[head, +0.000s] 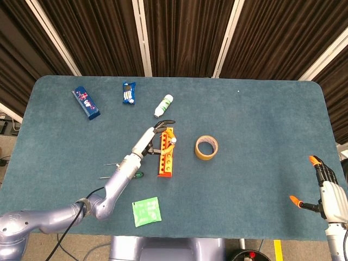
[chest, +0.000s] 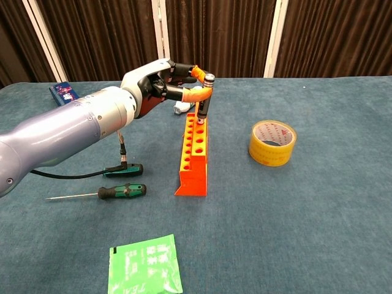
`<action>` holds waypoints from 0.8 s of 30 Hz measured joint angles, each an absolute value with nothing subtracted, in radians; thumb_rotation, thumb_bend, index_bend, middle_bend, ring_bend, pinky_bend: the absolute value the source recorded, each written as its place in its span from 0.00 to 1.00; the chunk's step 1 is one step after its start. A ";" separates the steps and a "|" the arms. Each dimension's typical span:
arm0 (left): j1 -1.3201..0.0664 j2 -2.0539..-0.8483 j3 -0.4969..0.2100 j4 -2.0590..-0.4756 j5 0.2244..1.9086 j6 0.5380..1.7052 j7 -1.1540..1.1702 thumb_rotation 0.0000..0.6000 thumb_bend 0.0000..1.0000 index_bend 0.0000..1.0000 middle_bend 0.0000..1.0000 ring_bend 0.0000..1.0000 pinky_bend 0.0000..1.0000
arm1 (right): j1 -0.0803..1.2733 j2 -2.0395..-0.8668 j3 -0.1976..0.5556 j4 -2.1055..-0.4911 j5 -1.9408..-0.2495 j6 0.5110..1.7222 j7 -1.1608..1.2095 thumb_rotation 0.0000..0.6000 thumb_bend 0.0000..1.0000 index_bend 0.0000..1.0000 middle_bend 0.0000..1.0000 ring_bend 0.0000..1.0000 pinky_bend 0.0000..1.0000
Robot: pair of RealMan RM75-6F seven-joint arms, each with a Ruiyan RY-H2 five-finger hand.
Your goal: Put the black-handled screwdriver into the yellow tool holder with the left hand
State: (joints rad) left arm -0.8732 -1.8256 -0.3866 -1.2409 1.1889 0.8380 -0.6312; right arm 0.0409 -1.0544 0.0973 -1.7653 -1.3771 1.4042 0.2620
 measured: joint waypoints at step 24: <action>-0.870 -1.833 -0.377 -1.222 1.192 0.829 -0.620 1.00 0.36 0.56 0.08 0.00 0.01 | 0.042 -1.054 0.096 -1.765 -1.381 1.404 0.267 1.00 0.07 0.00 0.00 0.00 0.00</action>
State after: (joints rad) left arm -0.8702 -1.8330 -0.3772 -1.2220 1.1919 0.8286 -0.6200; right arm 0.0416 -1.0536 0.0962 -1.7647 -1.3808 1.4037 0.2666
